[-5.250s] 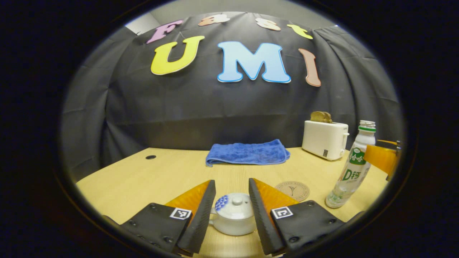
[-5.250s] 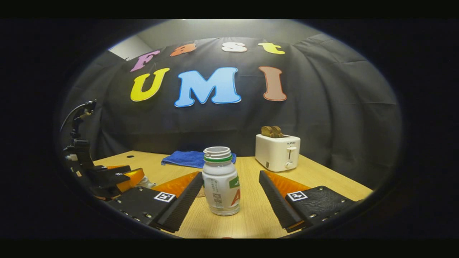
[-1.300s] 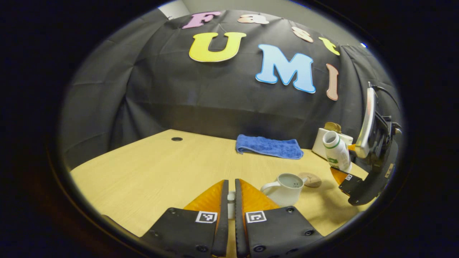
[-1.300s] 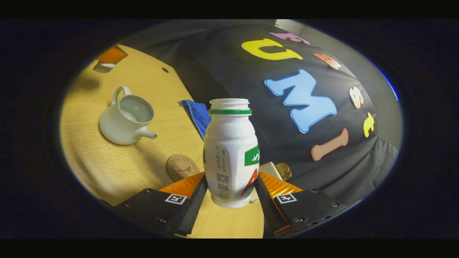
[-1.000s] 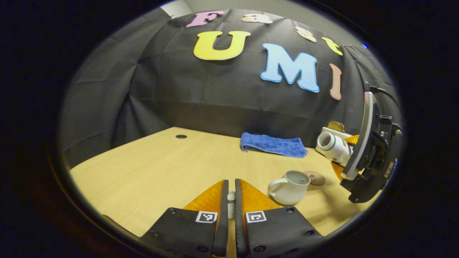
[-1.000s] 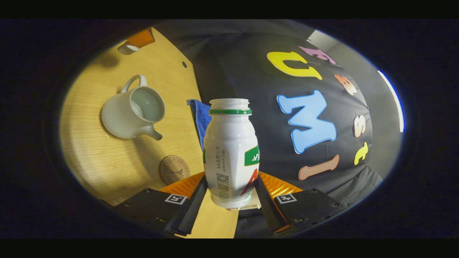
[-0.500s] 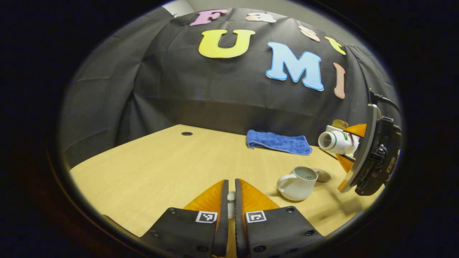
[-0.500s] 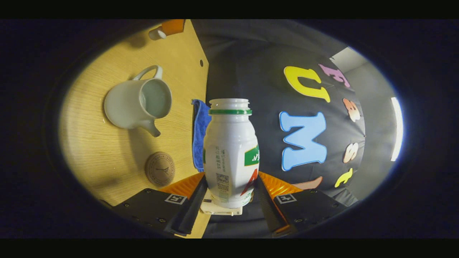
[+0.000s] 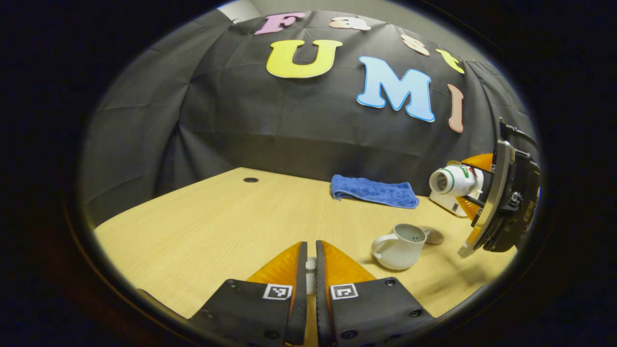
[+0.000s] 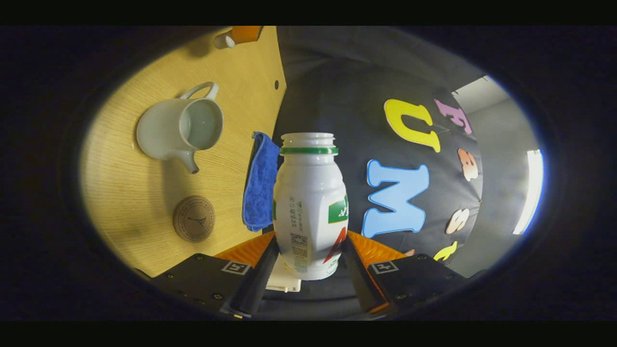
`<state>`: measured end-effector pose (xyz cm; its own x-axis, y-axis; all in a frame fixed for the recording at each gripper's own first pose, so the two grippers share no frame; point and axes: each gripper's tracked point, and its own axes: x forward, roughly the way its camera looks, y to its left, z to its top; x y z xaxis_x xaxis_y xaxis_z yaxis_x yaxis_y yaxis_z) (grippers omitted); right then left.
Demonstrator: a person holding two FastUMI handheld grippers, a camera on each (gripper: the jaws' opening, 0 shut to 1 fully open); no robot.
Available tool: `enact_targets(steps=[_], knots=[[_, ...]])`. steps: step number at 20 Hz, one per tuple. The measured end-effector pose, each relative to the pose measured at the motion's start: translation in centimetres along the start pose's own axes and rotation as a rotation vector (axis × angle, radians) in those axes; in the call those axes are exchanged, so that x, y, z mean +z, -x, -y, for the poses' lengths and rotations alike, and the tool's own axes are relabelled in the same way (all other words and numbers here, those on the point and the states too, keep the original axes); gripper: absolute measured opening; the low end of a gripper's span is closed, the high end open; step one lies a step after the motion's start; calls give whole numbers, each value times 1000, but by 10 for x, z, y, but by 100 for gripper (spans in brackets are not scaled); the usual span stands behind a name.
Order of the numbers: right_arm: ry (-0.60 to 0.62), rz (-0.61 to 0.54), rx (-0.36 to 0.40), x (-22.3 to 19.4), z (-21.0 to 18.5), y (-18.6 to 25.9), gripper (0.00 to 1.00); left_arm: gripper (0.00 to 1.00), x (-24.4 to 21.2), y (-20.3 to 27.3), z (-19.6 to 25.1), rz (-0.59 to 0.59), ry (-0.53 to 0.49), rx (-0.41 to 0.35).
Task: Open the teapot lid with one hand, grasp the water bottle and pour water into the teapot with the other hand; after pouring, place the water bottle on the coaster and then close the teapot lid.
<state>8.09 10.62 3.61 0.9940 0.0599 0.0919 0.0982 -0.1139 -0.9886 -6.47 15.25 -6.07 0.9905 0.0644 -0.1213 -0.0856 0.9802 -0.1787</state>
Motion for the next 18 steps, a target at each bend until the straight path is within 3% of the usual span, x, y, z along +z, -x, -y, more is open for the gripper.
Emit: enact_targets(steps=[4,6,7,8,18], knots=[[30,9,-8,2,4,-2,75,19,1,0,0,-2,2,-3],[45,14,-14,2,7,-2,75,12,0,0,1,-1,3,-4],[50,15,-17,2,8,-3,75,12,-1,0,1,-1,3,-4],[55,16,-20,3,9,-3,75,19,-1,-1,1,-1,4,-5],[98,26,-58,2,26,-6,75,19,0,0,2,-4,5,-11]])
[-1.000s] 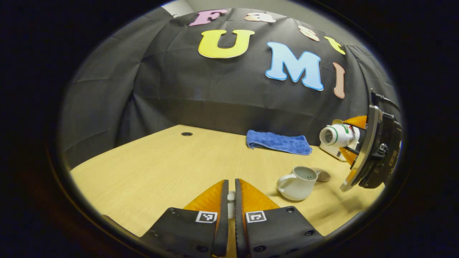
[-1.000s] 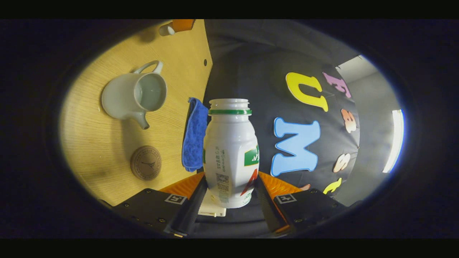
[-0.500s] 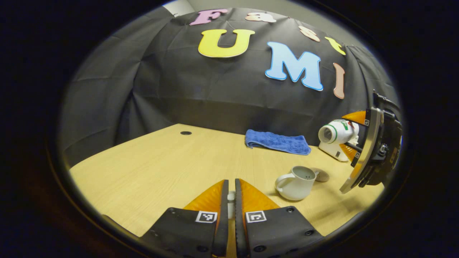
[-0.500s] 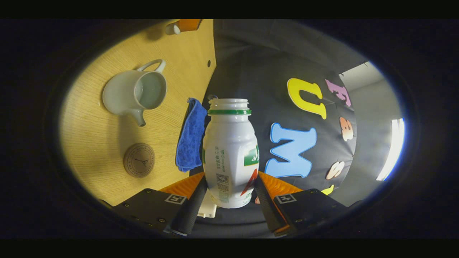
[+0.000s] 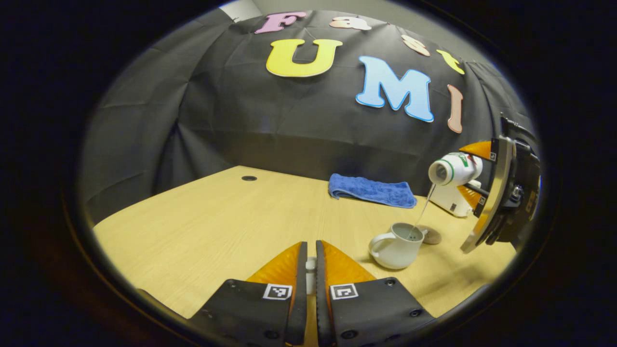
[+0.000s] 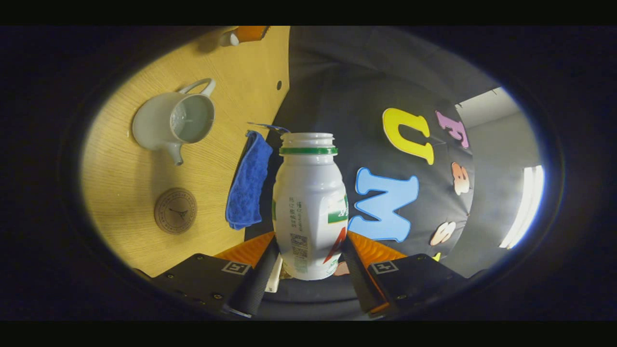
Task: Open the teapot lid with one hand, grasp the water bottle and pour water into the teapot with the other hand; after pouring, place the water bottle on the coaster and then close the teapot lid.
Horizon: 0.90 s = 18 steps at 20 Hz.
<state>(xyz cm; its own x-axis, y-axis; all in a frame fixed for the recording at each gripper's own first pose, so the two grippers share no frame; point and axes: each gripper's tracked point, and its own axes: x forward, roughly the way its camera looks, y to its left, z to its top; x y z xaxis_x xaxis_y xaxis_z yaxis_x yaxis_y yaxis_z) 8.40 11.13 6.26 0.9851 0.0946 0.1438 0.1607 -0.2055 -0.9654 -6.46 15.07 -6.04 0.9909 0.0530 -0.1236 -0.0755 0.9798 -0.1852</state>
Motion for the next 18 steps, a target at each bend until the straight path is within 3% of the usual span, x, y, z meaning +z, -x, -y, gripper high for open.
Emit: enact_targets(steps=[7,8,11,12,18], knots=[[28,6,-30,-3,17,-1,75,19,-1,0,2,-4,2,-10],[31,6,-31,-3,18,-2,75,15,-1,-1,2,-5,2,-10],[43,6,-34,-5,21,-3,75,19,-1,0,2,-8,0,-12],[48,7,-36,-6,21,-2,72,15,-1,0,2,-9,-1,-12],[75,12,-49,-8,26,-6,75,19,0,0,2,-12,-4,-13]])
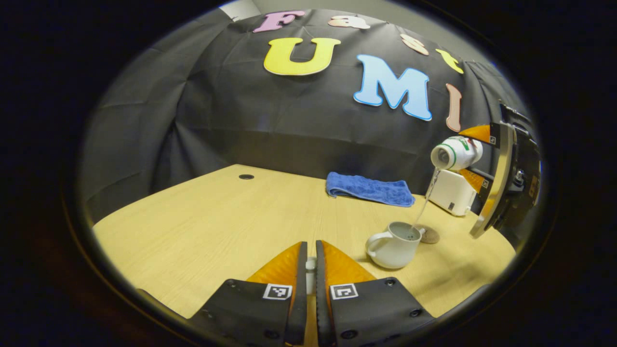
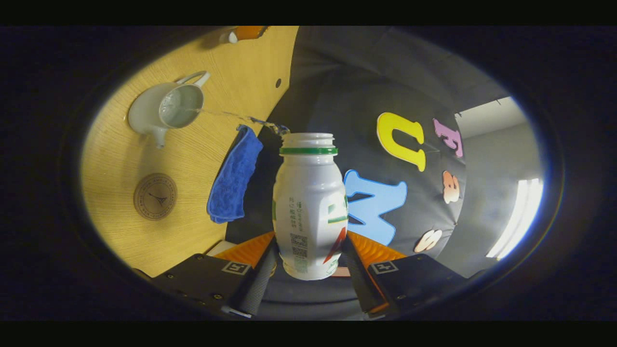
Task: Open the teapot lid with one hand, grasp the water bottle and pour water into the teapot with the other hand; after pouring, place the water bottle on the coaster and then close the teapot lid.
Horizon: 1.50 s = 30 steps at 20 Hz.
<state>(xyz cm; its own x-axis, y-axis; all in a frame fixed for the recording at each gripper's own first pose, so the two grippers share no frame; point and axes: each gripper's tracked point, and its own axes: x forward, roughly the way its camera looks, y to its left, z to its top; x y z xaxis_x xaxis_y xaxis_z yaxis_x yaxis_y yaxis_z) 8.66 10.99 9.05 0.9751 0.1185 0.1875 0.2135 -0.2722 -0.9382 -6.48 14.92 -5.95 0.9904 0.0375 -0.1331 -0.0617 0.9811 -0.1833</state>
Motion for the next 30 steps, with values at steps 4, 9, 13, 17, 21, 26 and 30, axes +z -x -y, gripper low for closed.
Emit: enact_targets(steps=[4,9,13,17,21,26,30], knots=[[27,12,-13,2,5,-1,75,19,0,0,1,-4,-2,-4],[56,30,-17,4,10,-2,75,13,-1,0,2,-8,-7,-11],[110,51,-12,9,15,-1,75,12,-1,-1,2,-15,-10,-13],[146,77,-15,18,14,-4,75,12,-2,-1,3,-17,-11,-15],[196,102,-23,26,15,-4,75,19,-1,-1,3,-16,-10,-16],[247,127,-39,36,15,-4,75,15,-1,-1,3,-16,-10,-19],[276,142,-52,42,16,-3,75,15,-1,-1,4,-15,-10,-20]])
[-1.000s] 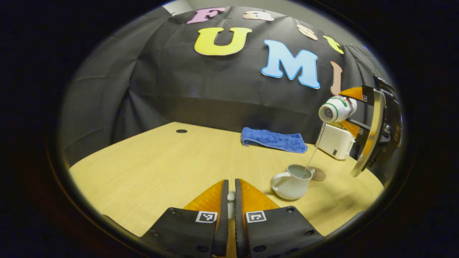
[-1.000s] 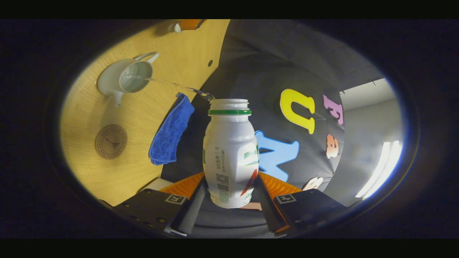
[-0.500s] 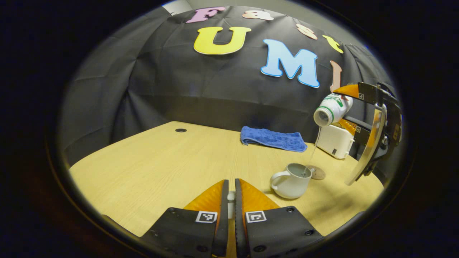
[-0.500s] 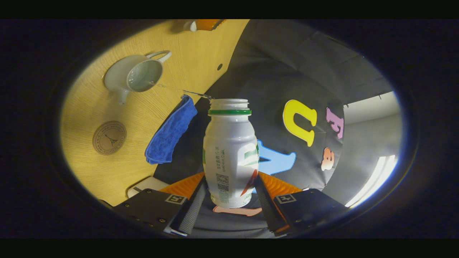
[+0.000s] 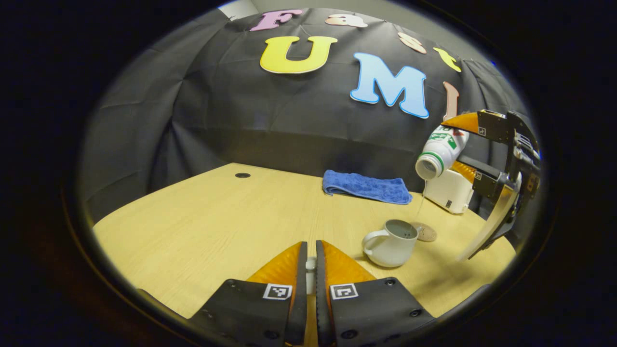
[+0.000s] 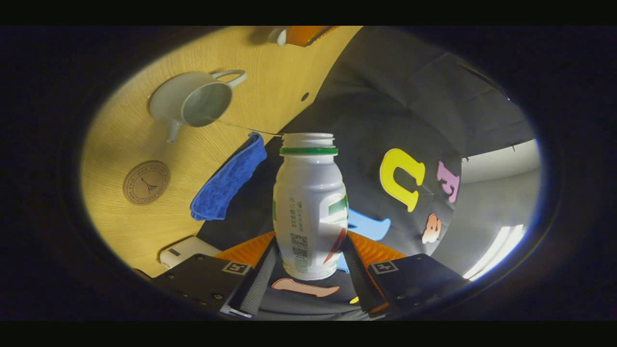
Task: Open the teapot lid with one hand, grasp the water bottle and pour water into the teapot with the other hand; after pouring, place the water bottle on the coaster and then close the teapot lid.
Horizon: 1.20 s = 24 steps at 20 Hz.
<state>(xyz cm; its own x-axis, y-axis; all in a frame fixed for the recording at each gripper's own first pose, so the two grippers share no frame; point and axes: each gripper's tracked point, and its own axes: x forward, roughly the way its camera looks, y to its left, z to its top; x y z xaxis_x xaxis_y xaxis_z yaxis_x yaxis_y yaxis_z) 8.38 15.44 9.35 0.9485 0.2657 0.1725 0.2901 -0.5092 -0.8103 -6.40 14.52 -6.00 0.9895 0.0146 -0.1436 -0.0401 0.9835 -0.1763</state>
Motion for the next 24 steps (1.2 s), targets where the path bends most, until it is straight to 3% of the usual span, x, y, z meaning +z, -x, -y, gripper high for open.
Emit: enact_targets(steps=[3,4,7,10,17,24], knots=[[19,4,-12,3,2,-2,75,12,0,0,0,-1,0,-1],[19,5,-15,3,3,-1,75,15,0,-1,0,-1,-1,-2],[9,7,-11,5,0,-1,75,12,-1,0,0,-2,-2,-3],[-16,5,5,4,-5,0,75,15,0,0,0,-1,-1,-2],[-476,-68,205,-2,-64,15,75,19,7,0,3,14,-17,-18],[-1005,-204,311,-17,-111,39,75,15,36,-21,42,56,-78,-83]])
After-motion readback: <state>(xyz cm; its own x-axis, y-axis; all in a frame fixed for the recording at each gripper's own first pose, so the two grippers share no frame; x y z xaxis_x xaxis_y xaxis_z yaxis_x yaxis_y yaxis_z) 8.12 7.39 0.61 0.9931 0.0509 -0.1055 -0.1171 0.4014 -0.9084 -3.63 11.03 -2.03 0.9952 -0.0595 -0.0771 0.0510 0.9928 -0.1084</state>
